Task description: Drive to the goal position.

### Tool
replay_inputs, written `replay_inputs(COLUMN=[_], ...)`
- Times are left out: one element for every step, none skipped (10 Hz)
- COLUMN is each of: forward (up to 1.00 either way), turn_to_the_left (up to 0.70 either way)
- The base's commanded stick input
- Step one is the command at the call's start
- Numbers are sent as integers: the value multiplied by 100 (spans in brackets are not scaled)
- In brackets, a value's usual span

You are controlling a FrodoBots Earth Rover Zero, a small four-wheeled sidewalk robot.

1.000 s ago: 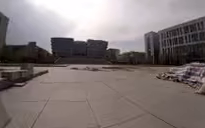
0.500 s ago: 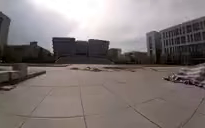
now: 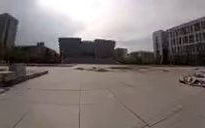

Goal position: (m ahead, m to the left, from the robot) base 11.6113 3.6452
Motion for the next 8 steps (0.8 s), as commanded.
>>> replay_inputs(forward=[100, 100, 100, 100, 100, 100, 100, 100], turn_to_the_left=[27, 27, 27, 27, 27, 27, 27, 27])
